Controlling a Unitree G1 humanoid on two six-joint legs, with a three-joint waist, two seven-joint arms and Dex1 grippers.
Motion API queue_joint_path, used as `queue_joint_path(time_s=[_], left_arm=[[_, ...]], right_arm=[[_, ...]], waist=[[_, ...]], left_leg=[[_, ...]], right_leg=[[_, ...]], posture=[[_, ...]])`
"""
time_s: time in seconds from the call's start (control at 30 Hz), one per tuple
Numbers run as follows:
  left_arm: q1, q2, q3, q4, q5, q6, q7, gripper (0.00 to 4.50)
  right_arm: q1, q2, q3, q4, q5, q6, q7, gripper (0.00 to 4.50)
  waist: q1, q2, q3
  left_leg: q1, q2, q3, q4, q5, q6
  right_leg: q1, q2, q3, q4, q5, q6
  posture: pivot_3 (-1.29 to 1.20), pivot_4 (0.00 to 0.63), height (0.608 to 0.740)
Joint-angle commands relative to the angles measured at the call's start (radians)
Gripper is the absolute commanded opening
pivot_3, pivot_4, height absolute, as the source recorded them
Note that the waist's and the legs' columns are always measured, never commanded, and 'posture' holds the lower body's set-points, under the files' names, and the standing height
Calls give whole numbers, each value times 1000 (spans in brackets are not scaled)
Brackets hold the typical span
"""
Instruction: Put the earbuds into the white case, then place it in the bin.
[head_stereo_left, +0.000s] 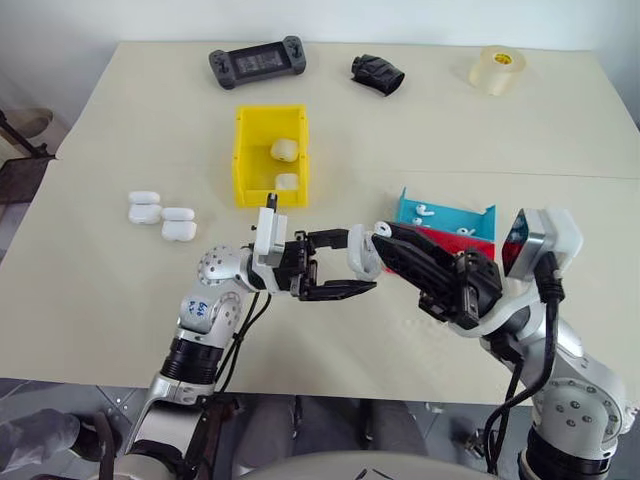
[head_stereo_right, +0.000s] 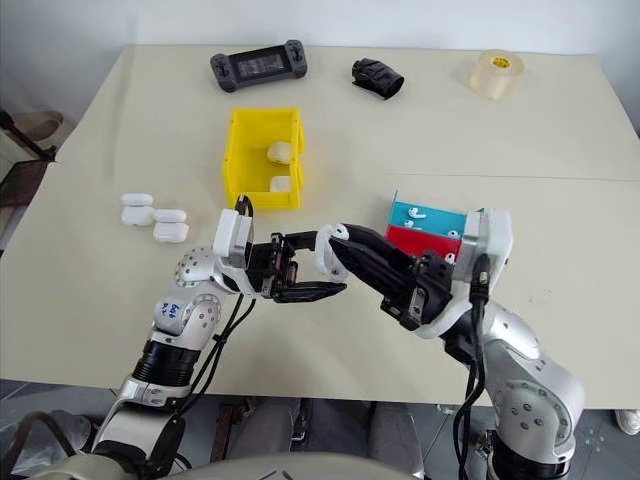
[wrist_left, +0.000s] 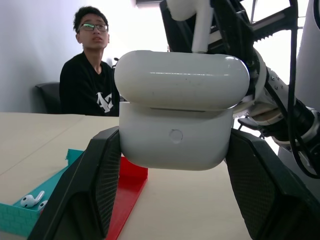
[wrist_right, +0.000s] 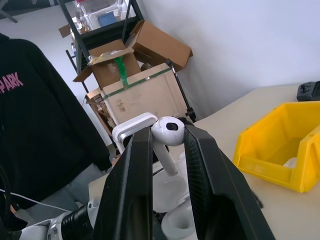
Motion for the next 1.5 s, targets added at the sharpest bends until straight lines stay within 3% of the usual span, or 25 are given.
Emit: queue_joint_path(time_s=[0.03, 0.8, 1.2, 1.4, 1.5], left_arm=[[-15, -8, 15, -38, -27, 3, 5, 2779], [-20, -16, 26, -48, -30, 9, 14, 2779], [-2, -15, 27, -54, -14, 6, 13, 2779], [-39, 63, -7, -16, 171, -58, 85, 2779], [-78, 144, -74, -18, 312, -87, 88, 2779]], right_arm=[[14, -17, 23, -4, -6, -51, -5, 531], [154, -124, 103, 91, -77, -198, 89, 531], [148, -224, 58, 78, -44, -194, 103, 4456], [275, -311, -94, 97, -31, -217, 147, 4456], [316, -333, -175, 136, -59, -240, 164, 3835]], waist=[[0, 0, 0], [1, 0, 0], [2, -1, 0], [5, -1, 1], [5, -2, 1]], left_leg=[[0, 0, 0, 0, 0, 0], [0, 0, 0, 0, 0, 0], [0, 0, 0, 0, 0, 0], [0, -1, 0, 0, 0, 1], [0, 0, 1, 0, 0, 1]], right_leg=[[0, 0, 0, 0, 0, 0], [0, 0, 0, -1, 0, 0], [1, 0, 0, -1, 0, 0], [1, -1, -1, -2, 0, 0], [2, 0, -1, -2, 0, 0]], posture=[[0, 150, 740], [0, 150, 740], [0, 150, 740], [0, 150, 740], [0, 150, 740]])
